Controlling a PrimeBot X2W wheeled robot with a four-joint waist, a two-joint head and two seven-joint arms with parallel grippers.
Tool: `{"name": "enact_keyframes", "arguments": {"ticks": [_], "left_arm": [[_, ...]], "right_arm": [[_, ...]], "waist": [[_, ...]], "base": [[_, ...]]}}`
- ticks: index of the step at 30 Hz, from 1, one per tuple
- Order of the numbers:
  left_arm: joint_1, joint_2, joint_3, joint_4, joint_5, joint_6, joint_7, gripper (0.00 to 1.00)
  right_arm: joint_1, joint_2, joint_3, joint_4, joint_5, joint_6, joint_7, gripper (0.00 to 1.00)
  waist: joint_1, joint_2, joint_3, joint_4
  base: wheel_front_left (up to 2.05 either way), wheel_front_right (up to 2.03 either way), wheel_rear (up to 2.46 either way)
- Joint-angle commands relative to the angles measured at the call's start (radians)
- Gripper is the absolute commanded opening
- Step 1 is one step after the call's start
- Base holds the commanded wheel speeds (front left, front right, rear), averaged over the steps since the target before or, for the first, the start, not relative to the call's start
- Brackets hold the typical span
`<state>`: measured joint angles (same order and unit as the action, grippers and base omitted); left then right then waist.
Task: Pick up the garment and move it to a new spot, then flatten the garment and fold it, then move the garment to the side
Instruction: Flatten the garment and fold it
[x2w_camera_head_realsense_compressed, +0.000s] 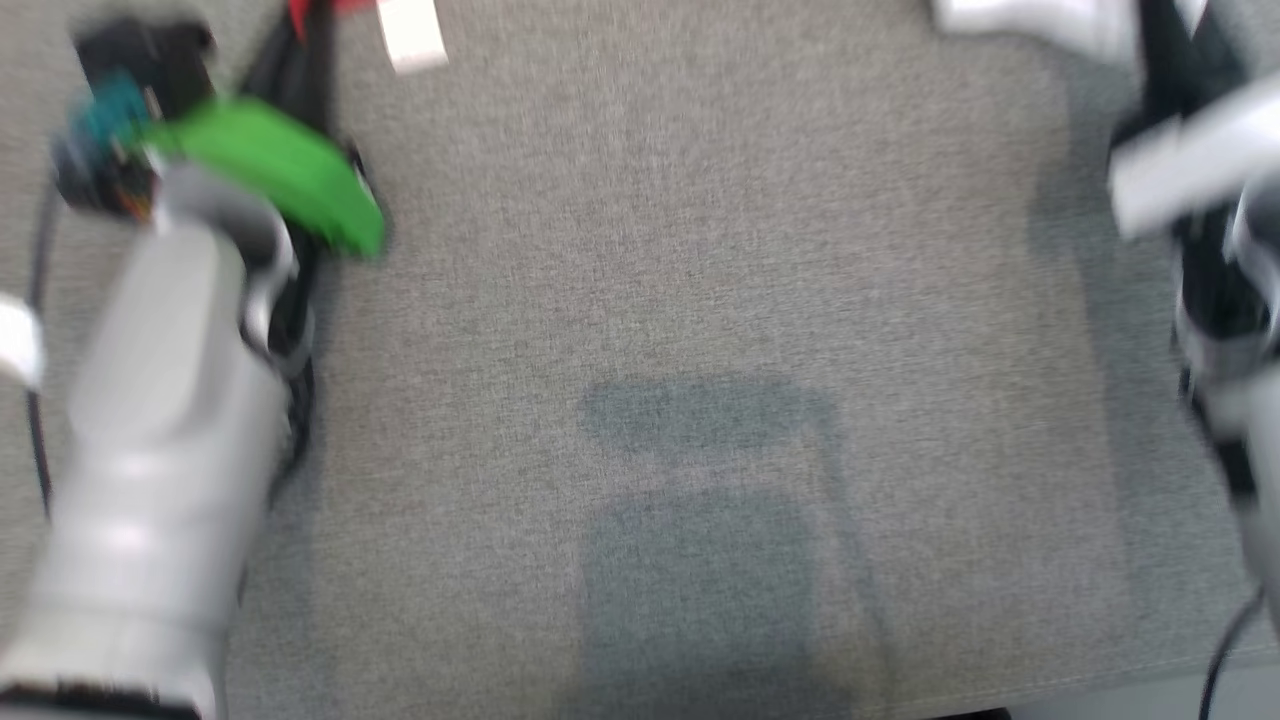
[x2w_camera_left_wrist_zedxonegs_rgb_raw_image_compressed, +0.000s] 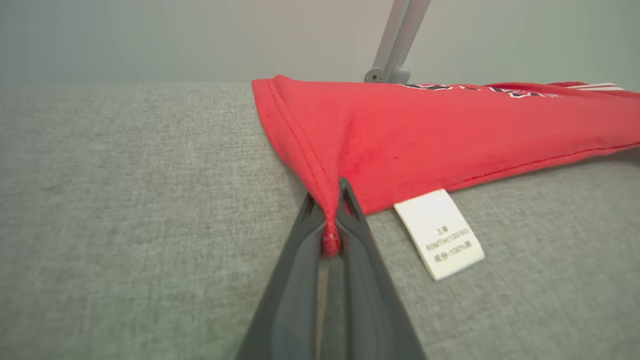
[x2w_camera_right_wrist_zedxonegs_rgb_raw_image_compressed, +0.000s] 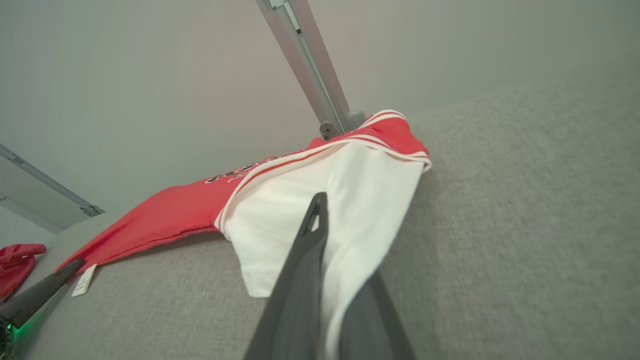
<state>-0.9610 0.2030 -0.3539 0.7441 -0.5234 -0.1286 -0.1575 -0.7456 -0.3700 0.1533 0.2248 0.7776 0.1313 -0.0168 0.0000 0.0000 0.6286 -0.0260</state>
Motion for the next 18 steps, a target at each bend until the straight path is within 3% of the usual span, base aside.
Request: {"name": "enact_keyframes", "arguments": {"ticks": [1, 4, 12, 18], "left_arm": [[0.140, 0.019, -0.023, -0.008, -0.002, -0.002, -0.013, 0.00], [0.378, 0.024, -0.022, -0.077, -0.042, 0.004, -0.024, 0.00], [1.003, 0.010, 0.016, -0.436, -0.139, 0.185, -0.017, 0.00], [1.210, 0.007, -0.024, -0.718, -0.170, 0.258, 0.073, 0.00]], "right_arm": [[0.135, -0.022, -0.015, -0.023, 0.026, -0.001, -0.021, 0.00], [0.370, -0.040, -0.009, -0.077, 0.075, -0.001, -0.027, 0.00], [0.841, -0.065, 0.046, -0.119, 0.143, -0.002, -0.034, 0.00], [1.001, -0.050, 0.027, -0.175, 0.181, -0.002, -0.085, 0.00]], "waist": [[0.0000, 0.0000, -0.236, -0.007], [0.0000, 0.0000, -0.333, -0.019], [0.0000, 0.0000, -0.496, -0.063], [0.0000, 0.0000, -0.493, -0.039]], "base": [[0.00, 0.00, 0.00], [0.00, 0.00, 0.00], [0.00, 0.00, 0.00], [0.00, 0.00, 0.00]]}}
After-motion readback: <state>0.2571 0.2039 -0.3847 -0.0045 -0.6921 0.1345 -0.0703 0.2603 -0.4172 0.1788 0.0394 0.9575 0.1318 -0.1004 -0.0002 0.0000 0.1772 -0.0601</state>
